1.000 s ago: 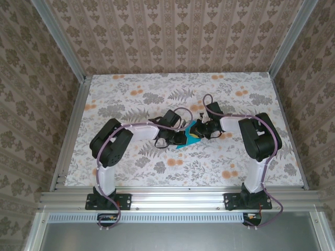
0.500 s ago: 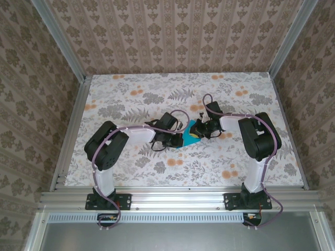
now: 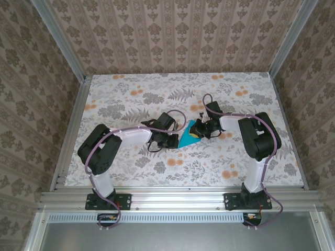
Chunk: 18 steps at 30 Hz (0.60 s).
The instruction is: Fold a paper plane with a square sheet of paper (pick it up from the middle)
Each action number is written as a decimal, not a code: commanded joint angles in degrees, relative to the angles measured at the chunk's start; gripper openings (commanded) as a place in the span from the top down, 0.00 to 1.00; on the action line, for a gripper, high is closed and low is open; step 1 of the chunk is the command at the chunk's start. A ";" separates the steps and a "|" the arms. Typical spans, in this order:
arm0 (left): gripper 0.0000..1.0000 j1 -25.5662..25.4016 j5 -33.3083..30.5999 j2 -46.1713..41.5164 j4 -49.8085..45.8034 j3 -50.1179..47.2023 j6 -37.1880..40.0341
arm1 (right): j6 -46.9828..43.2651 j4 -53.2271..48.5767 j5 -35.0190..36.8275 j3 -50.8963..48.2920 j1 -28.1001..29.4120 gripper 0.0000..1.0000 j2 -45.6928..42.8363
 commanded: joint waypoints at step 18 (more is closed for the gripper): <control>0.93 -1.16 -0.26 4.49 -1.67 2.90 -2.37 | 0.22 -7.70 13.60 -3.45 -1.02 0.88 7.16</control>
